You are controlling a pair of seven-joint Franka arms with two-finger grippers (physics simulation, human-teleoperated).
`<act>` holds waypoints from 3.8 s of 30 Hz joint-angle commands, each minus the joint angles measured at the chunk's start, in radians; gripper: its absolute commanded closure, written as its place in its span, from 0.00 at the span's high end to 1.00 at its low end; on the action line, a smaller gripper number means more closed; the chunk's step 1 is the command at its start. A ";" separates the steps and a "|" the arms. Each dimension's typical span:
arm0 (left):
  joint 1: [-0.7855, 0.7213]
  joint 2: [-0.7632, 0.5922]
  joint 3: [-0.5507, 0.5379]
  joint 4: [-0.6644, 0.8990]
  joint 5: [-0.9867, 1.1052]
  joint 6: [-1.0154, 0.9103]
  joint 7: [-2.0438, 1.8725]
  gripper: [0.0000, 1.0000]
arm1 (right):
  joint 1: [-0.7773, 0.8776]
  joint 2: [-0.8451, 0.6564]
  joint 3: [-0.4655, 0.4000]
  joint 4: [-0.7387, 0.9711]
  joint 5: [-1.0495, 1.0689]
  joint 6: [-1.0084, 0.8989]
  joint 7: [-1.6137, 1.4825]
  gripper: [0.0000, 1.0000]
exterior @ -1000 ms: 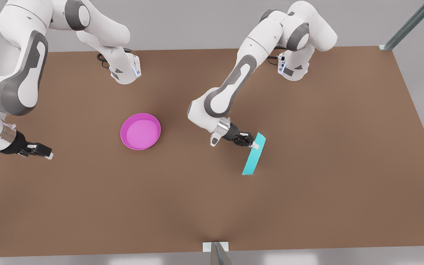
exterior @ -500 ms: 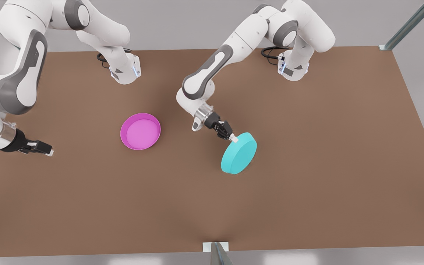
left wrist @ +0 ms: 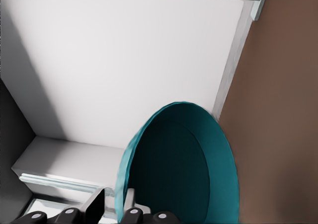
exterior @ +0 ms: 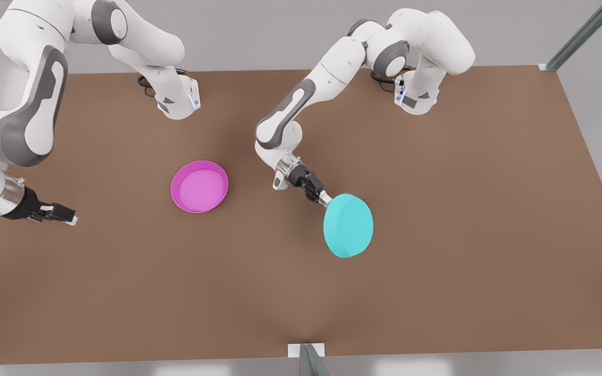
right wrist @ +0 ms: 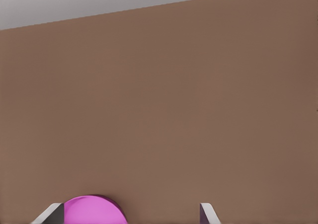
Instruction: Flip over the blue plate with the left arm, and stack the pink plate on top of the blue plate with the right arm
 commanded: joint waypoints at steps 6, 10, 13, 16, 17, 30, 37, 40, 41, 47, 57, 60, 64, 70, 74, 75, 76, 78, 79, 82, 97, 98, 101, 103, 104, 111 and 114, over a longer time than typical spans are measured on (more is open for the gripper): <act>0.000 0.008 -0.029 0.100 -0.147 -0.010 -0.005 1.00 | 0.006 -0.006 0.000 -0.003 -0.005 -0.002 -0.002 1.00; 0.061 -0.062 -0.029 0.386 -0.670 0.003 0.012 1.00 | 0.006 -0.011 0.000 0.000 -0.006 -0.005 0.000 1.00; 0.263 -0.231 -0.023 0.379 -1.089 0.069 0.132 1.00 | 0.002 -0.014 0.000 0.002 -0.011 -0.008 -0.002 1.00; 0.541 -0.337 -0.021 0.372 -1.343 0.061 0.396 1.00 | -0.006 -0.057 -0.002 -0.032 -0.002 -0.017 -0.003 1.00; 0.644 -0.357 -0.021 0.372 -1.388 0.027 0.504 1.00 | -0.024 -0.086 -0.003 -0.061 0.000 -0.032 -0.006 1.00; 1.037 -0.688 -0.265 0.195 -1.221 -0.068 0.723 1.00 | -0.089 -0.132 -0.002 -0.141 0.087 0.072 -0.153 1.00; 1.034 -0.682 -0.265 0.194 -1.219 -0.088 0.722 1.00 | 0.066 -0.092 0.021 -0.074 -0.112 0.005 -0.138 1.00; 1.031 -0.673 -0.265 0.194 -1.219 -0.086 0.719 1.00 | 0.098 -0.101 0.031 -0.262 -0.009 0.084 -0.132 1.00; 1.031 -0.671 -0.265 0.195 -1.219 -0.085 0.719 1.00 | 0.111 -0.109 0.034 -0.348 -0.006 0.158 -0.133 1.00; 1.031 -0.658 -0.265 0.195 -1.219 -0.083 0.716 1.00 | 0.131 -0.180 0.057 -0.584 0.092 0.287 -0.158 1.00; 1.031 -0.639 -0.258 0.195 -1.219 -0.083 0.714 1.00 | 0.128 -0.232 0.058 -0.982 0.167 0.598 -0.247 1.00; 1.031 -0.636 -0.258 0.195 -1.219 -0.080 0.714 1.00 | 0.108 -0.170 0.060 -1.020 0.222 0.704 -0.372 1.00; 1.031 -0.633 -0.258 0.195 -1.195 -0.080 0.714 1.00 | 0.066 -0.092 0.055 -1.020 0.414 0.713 -0.610 1.00; 1.031 -0.622 -0.258 0.195 -1.192 -0.079 0.713 1.00 | 0.074 -0.025 0.055 -1.023 0.416 0.784 -0.643 1.00; 1.031 -0.621 -0.258 0.195 -1.190 -0.077 0.710 1.00 | 0.080 -0.034 0.055 -1.097 0.414 0.787 -0.724 1.00; 1.031 -0.618 -0.258 0.195 -1.190 -0.079 0.697 1.00 | 0.080 -0.034 0.055 -1.115 0.414 0.808 -0.730 1.00; 1.029 -0.616 -0.258 0.195 -1.190 -0.079 0.696 1.00 | 0.080 -0.031 0.055 -1.129 0.414 0.833 -0.747 1.00; 1.031 -0.612 -0.258 0.195 -1.190 -0.077 0.696 1.00 | 0.077 -0.026 0.055 -1.150 0.414 0.851 -0.778 1.00; 1.031 -0.612 -0.258 0.195 -1.189 -0.077 0.696 1.00 | 0.078 -0.026 0.055 -1.164 0.414 0.871 -0.781 1.00; 1.031 -0.610 -0.258 0.195 -1.190 -0.077 0.696 1.00 | 0.078 -0.040 0.057 -1.166 0.416 0.862 -0.781 1.00; 1.031 -0.595 -0.258 0.202 -1.190 -0.074 0.694 1.00 | 0.103 -0.035 0.058 -1.166 0.423 0.890 -0.782 0.53; 1.031 -0.595 -0.258 0.202 -1.190 -0.074 0.696 1.00 | 0.101 -0.035 0.058 -1.167 0.423 0.890 -0.782 0.52; 1.031 -0.595 -0.258 0.202 -1.190 -0.074 0.694 1.00 | 0.103 -0.031 0.060 -1.167 0.423 0.891 -0.782 0.51; 1.031 -0.595 -0.258 0.202 -1.190 -0.074 0.694 1.00 | 0.103 -0.031 0.058 -1.167 0.423 0.891 -0.781 0.48; 1.031 -0.595 -0.258 0.202 -1.190 -0.074 0.694 1.00 | 0.101 -0.029 0.058 -1.167 0.423 0.891 -0.778 0.48; 1.029 -0.596 -0.258 0.202 -1.190 -0.074 0.694 1.00 | 0.103 -0.022 0.060 -1.166 0.423 0.893 -0.775 0.40; 1.029 -0.596 -0.258 0.203 -1.190 -0.074 0.694 1.00 | 0.103 -0.022 0.060 -1.166 0.425 0.891 -0.775 0.40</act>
